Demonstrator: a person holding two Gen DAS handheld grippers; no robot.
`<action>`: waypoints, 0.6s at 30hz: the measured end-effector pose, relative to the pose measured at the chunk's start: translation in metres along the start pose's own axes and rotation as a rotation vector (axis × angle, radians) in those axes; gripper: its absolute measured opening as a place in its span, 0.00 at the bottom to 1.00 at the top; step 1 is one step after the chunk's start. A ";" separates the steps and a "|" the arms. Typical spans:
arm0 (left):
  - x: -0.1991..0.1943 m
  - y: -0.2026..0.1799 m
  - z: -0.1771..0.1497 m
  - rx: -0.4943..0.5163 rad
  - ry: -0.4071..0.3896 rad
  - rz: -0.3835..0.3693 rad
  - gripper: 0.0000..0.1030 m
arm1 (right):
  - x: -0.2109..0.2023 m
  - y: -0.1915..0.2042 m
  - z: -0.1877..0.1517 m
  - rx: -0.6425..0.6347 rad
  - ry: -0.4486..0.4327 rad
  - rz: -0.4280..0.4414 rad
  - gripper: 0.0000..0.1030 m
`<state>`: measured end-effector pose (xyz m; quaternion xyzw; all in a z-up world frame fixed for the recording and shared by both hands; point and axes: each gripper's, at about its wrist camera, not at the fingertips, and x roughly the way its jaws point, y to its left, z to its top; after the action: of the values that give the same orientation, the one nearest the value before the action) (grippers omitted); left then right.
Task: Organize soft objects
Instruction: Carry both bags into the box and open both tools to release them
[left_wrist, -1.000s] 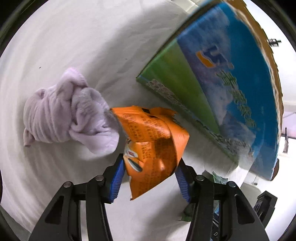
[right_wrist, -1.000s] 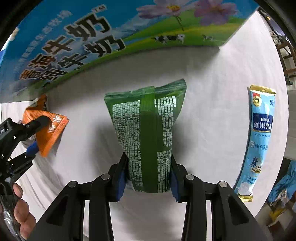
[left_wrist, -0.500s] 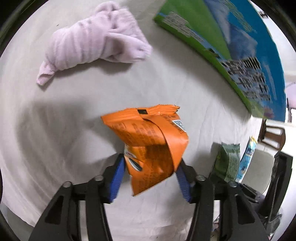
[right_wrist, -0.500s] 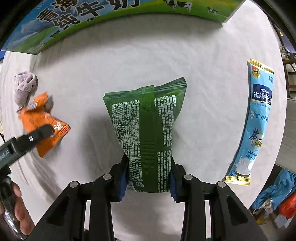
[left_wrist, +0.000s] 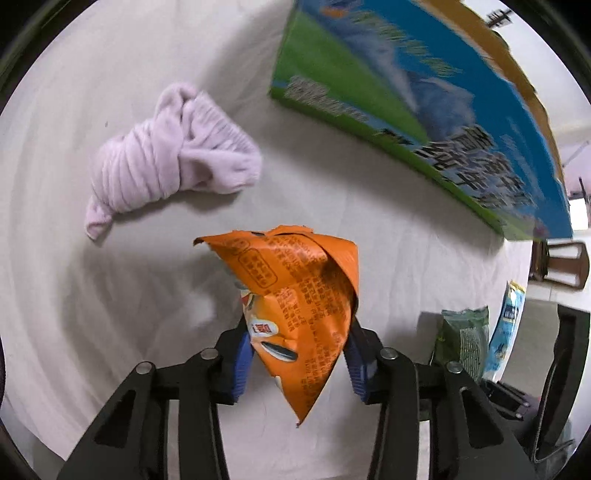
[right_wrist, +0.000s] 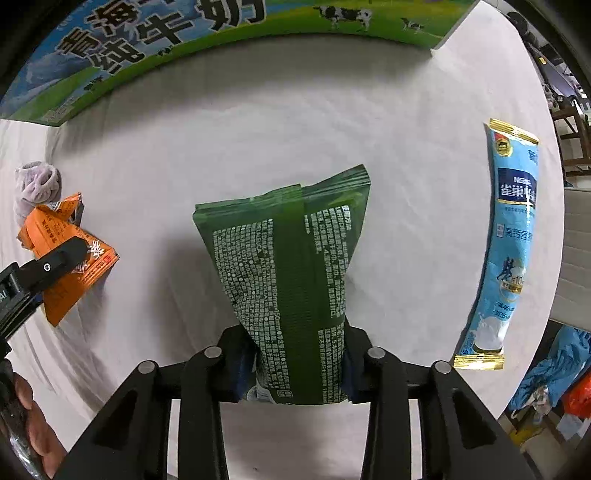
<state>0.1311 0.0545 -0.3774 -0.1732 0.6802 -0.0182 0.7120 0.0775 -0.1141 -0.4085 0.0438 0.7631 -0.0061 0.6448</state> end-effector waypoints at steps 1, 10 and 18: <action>-0.005 -0.004 -0.002 0.018 -0.008 0.000 0.33 | -0.003 -0.001 -0.003 -0.008 -0.003 0.000 0.34; -0.049 -0.019 -0.015 0.097 -0.059 -0.043 0.30 | -0.066 -0.002 -0.021 -0.051 -0.072 0.053 0.33; -0.119 -0.046 -0.019 0.173 -0.169 -0.132 0.30 | -0.130 -0.016 -0.019 -0.094 -0.155 0.108 0.32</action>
<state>0.1131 0.0381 -0.2502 -0.1567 0.6006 -0.1090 0.7764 0.0793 -0.1368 -0.2783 0.0540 0.7067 0.0611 0.7027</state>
